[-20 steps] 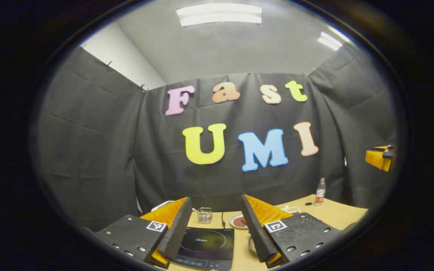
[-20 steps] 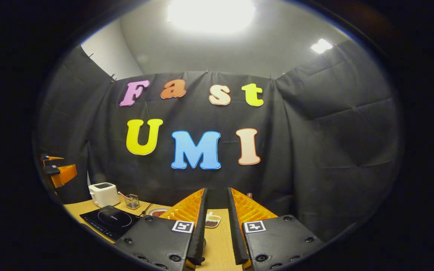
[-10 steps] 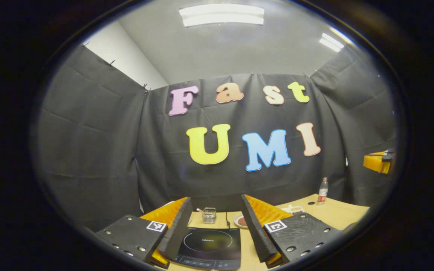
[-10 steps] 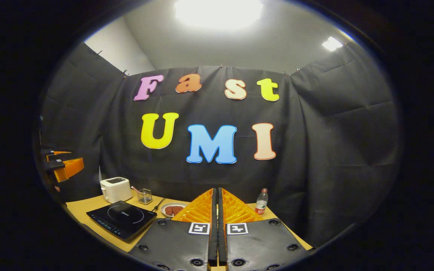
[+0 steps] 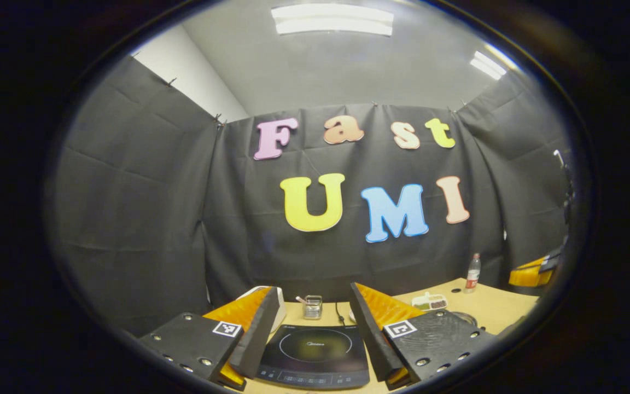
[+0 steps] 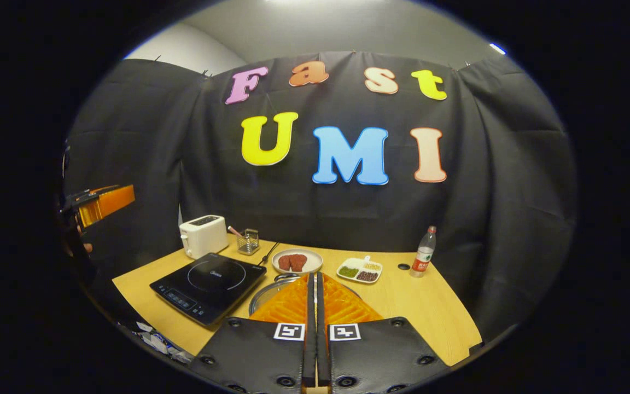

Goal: First push the handle of the pot to place it horizontally, then grasp the pot with both hands and set it on the induction cooktop.

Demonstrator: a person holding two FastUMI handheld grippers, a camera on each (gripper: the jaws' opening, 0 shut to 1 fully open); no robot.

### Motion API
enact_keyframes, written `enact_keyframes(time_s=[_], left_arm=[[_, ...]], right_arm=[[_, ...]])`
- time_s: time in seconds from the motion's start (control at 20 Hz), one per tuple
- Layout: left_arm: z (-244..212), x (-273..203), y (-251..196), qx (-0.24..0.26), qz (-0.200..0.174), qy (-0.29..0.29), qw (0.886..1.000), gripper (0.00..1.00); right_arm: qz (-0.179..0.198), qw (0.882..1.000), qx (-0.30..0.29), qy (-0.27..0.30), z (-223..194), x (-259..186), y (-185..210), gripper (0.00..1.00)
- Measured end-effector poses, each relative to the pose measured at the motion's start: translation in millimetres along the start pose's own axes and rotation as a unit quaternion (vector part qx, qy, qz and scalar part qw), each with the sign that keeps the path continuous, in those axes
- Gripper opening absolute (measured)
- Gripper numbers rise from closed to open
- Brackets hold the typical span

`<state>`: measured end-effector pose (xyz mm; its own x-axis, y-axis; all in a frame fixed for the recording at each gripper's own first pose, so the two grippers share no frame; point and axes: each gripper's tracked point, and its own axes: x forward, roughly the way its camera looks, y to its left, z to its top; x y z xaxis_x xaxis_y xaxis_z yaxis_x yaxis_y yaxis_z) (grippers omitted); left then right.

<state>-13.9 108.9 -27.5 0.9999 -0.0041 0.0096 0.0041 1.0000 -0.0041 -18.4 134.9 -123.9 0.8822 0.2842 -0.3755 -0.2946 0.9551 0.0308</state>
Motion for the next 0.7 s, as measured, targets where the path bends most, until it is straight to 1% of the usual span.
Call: enact_keyframes(time_s=[0.1,0.15,0.35,0.5,0.7], left_arm=[[-0.1,-1.5,4.4,-0.004,0.004,-0.002,1.000,0.77],[0.5,-2.7,5.2,-0.005,0.005,-0.003,1.000,0.77],[-3.5,-0.6,7.2,0.000,0.013,-0.001,1.000,0.77],[-8.7,4.4,4.5,0.001,0.024,0.005,1.000,0.77],[-10.2,16.7,-4.1,0.009,0.038,0.009,0.999,0.77]], right_arm=[[0.019,0.999,-0.012,0.028,-21.8,4.1,13.1,0.02],[0.036,0.998,-0.014,0.042,-32.8,4.6,22.2,0.02],[0.082,0.992,-0.034,0.088,-68.7,12.8,41.8,0.02],[0.113,0.984,-0.052,0.125,-95.3,21.8,48.2,0.02],[0.146,0.972,-0.045,0.178,-131.1,32.6,47.0,0.02]])
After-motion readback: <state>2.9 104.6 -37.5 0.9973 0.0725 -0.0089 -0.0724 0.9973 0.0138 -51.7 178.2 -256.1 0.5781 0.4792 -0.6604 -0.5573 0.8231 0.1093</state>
